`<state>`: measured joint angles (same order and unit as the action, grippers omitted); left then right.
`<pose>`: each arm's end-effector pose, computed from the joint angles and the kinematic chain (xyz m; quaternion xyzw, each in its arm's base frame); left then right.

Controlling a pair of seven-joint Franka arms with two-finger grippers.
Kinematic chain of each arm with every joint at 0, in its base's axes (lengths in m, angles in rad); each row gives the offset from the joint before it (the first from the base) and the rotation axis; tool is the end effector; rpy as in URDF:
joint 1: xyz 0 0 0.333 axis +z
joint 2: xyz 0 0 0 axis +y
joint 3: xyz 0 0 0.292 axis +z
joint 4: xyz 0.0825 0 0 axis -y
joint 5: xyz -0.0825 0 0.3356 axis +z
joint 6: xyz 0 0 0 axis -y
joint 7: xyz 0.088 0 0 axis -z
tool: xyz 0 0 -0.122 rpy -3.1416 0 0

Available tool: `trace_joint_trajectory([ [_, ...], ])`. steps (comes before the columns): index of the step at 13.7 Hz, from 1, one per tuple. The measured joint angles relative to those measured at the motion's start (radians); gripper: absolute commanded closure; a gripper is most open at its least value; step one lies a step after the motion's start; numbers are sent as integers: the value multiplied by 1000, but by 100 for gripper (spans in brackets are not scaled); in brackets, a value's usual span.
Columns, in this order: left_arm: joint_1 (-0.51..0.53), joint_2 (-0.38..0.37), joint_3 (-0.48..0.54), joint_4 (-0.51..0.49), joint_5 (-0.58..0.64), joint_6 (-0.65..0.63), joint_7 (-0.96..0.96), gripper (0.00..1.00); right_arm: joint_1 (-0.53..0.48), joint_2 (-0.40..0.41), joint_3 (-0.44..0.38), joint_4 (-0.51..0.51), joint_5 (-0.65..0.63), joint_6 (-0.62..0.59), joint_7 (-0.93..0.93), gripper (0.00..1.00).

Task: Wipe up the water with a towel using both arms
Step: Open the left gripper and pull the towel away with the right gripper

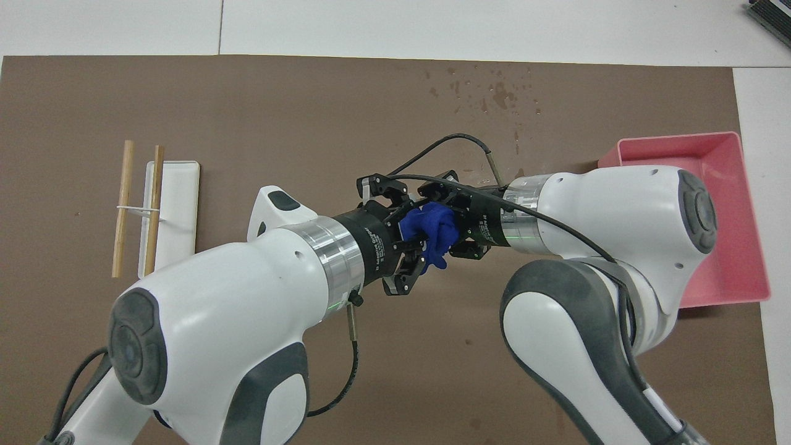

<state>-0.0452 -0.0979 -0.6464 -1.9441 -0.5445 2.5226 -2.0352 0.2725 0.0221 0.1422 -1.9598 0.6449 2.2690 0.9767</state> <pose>0.4149 -0.3593 0.5685 0.6255 0.6876 -0.1220 0.3479 0.4959 0.2420 0.4795 -0.8551 0.4207 0.0696 0.2948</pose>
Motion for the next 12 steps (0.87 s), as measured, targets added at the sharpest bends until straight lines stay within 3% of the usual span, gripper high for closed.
trace_joint_trajectory([
  [3,30,-4,4,0,1,-18,121,0,-31,0,-2,-1,-3,-46,-84,100],
  [7,163,-10,22,3,59,-190,519,0,-65,0,-5,-2,-53,-74,-179,100],
  [12,183,-18,214,13,195,-363,1068,0,-171,4,-8,0,-195,-150,-476,100],
])
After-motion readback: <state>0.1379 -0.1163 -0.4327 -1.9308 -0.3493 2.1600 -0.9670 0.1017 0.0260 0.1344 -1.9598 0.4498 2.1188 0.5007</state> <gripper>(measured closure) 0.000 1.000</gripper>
